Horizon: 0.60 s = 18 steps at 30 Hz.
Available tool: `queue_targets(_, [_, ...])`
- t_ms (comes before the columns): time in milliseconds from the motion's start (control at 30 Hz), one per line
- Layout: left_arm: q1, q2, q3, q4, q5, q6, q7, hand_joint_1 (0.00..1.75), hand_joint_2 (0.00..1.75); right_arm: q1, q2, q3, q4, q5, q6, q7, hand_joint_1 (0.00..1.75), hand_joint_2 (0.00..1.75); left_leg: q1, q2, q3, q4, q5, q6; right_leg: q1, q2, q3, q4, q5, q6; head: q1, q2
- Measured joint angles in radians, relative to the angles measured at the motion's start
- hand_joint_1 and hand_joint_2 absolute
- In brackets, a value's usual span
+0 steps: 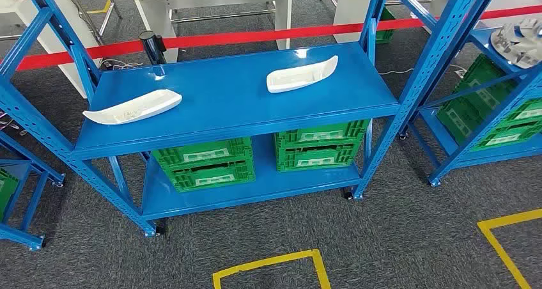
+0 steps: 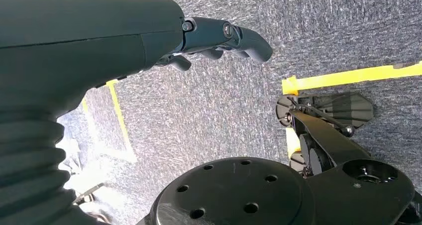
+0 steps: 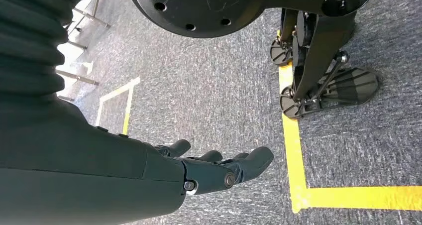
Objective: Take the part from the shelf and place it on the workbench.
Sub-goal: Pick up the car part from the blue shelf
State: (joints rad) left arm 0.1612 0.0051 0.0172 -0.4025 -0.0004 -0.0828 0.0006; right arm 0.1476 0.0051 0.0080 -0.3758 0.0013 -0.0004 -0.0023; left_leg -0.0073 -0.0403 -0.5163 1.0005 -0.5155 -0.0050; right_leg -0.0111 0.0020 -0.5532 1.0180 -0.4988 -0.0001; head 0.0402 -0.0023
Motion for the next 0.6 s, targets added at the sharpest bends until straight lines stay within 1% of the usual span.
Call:
queue_targets(100, [-0.009,-0.003,0.008,0.003,-0.012,0.0,0.0,0.0,1.75,-0.013,0.001,-0.01,0.0,0.015,0.0,0.0,0.0,1.75,0.0,0.001,0.0,0.0,0.0,0.0,0.0,0.001,0.0,0.0,0.0,0.0,0.0,0.0])
queue_targets(233, [-0.031,-0.011,0.055,0.014,-0.072,0.0,0.005,0.0,0.0,-0.036,0.004,-0.065,0.0,0.083,-0.002,0.0,0.0,1.75,0.0,0.001,0.001,0.0,0.0,0.0,0.0,0.001,0.001,0.0,0.0,0.0,0.0,0.0])
queue_targets(500, [-0.071,-0.034,0.172,0.042,-0.216,0.0,0.009,0.0,0.0,-0.067,0.018,-0.212,0.011,0.237,-0.005,-0.005,0.0,1.75,0.0,0.001,0.001,0.0,0.0,0.0,0.0,0.001,0.001,0.0,0.0,0.001,0.0,0.0])
queue_targets(600, [-0.087,-0.044,0.221,0.054,-0.273,0.0,0.01,0.0,0.0,-0.081,0.025,-0.271,0.021,0.297,-0.006,-0.01,0.0,0.44,0.0,0.001,0.001,0.0,0.0,0.0,0.0,0.001,0.001,0.0,0.0,0.001,0.0,0.0])
